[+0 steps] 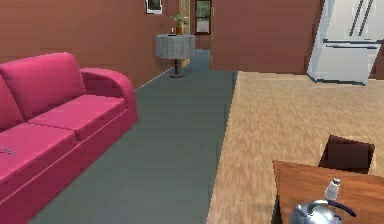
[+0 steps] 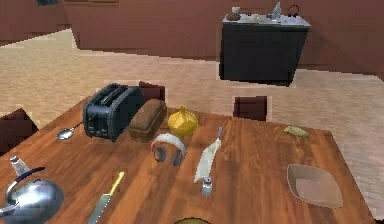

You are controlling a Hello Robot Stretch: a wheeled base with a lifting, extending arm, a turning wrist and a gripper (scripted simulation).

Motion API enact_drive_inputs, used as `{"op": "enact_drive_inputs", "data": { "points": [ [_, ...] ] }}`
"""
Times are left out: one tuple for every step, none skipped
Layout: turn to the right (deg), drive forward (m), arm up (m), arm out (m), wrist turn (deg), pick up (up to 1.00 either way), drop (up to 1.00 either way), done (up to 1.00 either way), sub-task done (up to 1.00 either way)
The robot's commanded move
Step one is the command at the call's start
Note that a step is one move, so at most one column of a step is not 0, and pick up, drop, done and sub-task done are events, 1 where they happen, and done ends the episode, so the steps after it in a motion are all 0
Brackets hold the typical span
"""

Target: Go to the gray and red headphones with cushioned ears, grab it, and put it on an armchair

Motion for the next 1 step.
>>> {"op": "enact_drive_inputs", "data": {
  "points": [
    [0.0,0.0,0.0,0.38,0.0,0.0,0.0,0.0,0.0]
  ]
}}
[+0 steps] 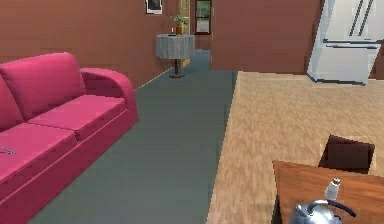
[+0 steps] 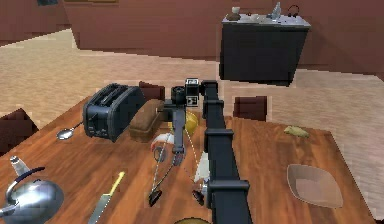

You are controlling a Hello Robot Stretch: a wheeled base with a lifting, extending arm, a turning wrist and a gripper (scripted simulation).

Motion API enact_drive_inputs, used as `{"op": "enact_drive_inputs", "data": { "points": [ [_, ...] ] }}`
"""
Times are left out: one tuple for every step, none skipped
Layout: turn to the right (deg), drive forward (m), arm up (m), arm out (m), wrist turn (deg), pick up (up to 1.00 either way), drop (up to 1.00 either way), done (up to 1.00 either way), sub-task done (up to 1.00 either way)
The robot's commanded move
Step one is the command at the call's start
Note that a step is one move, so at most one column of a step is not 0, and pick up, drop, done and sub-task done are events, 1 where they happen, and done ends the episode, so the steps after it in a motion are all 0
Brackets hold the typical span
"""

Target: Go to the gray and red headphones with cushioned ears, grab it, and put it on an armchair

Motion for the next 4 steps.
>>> {"op": "enact_drive_inputs", "data": {
  "points": [
    [0.0,0.0,0.0,0.0,45.0,0.0,0.0,0.0,0.0],
    [0.0,0.0,0.0,0.0,45.0,0.0,0.0,0.0,0.0],
    [0.0,0.0,0.0,0.0,45.0,0.0,0.0,0.0,0.0],
    [0.0,0.0,0.0,0.0,33.0,0.0,0.0,0.0,0.0]
  ]
}}
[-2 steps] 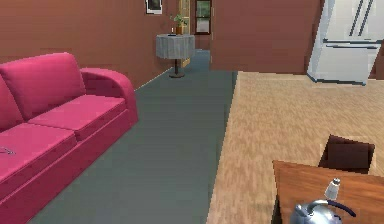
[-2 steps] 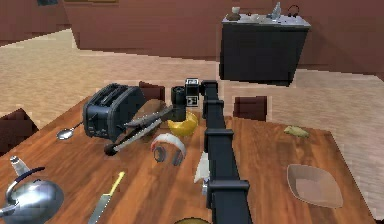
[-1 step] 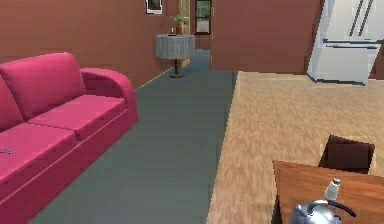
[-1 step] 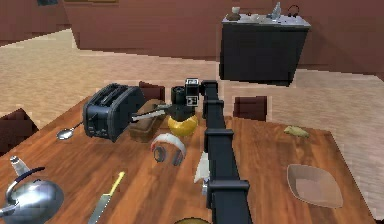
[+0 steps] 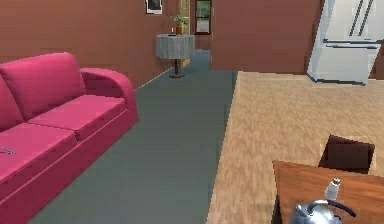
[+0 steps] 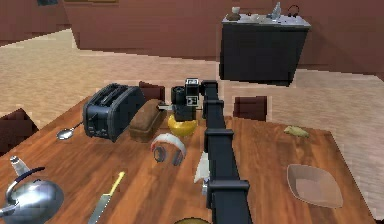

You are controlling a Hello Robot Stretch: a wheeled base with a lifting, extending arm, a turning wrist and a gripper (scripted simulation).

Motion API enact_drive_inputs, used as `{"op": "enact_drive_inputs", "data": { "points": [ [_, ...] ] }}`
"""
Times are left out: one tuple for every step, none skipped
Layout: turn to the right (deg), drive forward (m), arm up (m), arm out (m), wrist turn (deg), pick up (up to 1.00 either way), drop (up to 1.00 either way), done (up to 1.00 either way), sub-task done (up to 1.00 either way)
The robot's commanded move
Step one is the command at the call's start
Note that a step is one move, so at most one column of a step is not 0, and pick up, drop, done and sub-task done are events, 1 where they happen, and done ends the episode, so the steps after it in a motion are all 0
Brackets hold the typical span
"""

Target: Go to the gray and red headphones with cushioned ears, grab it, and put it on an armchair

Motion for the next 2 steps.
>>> {"op": "enact_drive_inputs", "data": {
  "points": [
    [0.0,0.0,-0.3,0.0,0.0,0.0,0.0,0.0,0.0],
    [0.0,0.0,0.0,0.0,0.0,1.0,0.0,0.0,0.0]
  ]
}}
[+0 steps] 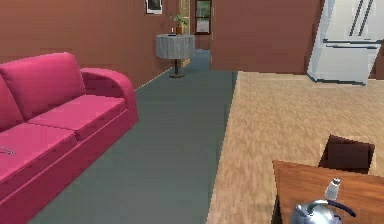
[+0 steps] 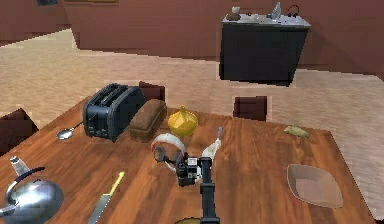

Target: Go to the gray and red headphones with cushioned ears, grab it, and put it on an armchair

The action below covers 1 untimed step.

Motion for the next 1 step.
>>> {"op": "enact_drive_inputs", "data": {
  "points": [
    [0.0,0.0,0.1,0.0,0.0,0.0,0.0,0.0,0.0]
  ]
}}
